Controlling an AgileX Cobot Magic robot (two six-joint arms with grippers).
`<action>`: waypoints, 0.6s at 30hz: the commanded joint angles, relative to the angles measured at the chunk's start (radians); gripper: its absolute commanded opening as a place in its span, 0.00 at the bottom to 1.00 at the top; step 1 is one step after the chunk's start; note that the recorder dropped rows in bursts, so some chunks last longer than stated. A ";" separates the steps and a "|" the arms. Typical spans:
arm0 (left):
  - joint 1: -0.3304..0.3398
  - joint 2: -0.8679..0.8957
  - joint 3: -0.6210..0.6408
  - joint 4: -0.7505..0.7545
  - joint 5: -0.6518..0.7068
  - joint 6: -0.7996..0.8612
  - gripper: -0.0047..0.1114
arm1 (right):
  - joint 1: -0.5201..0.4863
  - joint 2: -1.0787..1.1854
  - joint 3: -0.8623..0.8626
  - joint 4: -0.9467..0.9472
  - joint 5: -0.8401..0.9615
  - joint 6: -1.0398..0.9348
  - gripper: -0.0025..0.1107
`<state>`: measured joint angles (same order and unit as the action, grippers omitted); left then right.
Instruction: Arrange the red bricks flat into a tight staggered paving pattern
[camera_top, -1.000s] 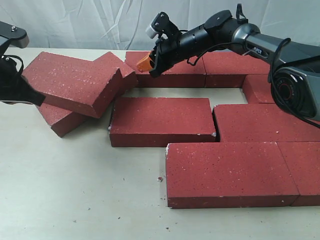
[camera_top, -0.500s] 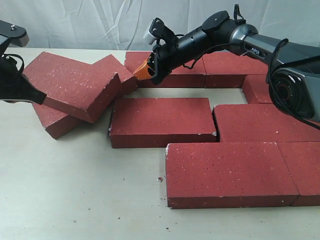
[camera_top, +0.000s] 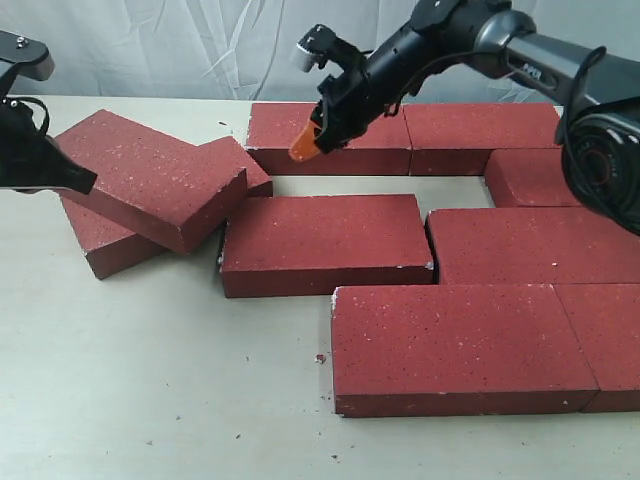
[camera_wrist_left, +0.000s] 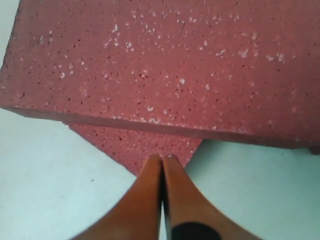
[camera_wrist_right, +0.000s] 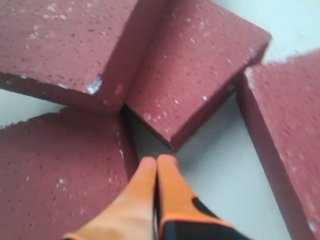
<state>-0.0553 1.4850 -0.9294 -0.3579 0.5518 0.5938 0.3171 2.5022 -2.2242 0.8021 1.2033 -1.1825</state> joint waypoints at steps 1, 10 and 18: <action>0.000 -0.009 0.003 -0.261 0.008 0.235 0.04 | -0.003 -0.125 -0.006 -0.301 0.018 0.346 0.02; -0.008 -0.003 0.003 -0.421 0.286 0.532 0.04 | -0.003 -0.346 0.214 -0.533 0.018 0.603 0.02; -0.035 0.035 0.003 -0.329 0.447 0.576 0.04 | -0.003 -0.537 0.586 -0.453 -0.078 0.588 0.02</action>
<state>-0.0657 1.5053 -0.9294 -0.7385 0.9245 1.1382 0.3171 2.0165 -1.7377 0.2969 1.1859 -0.5945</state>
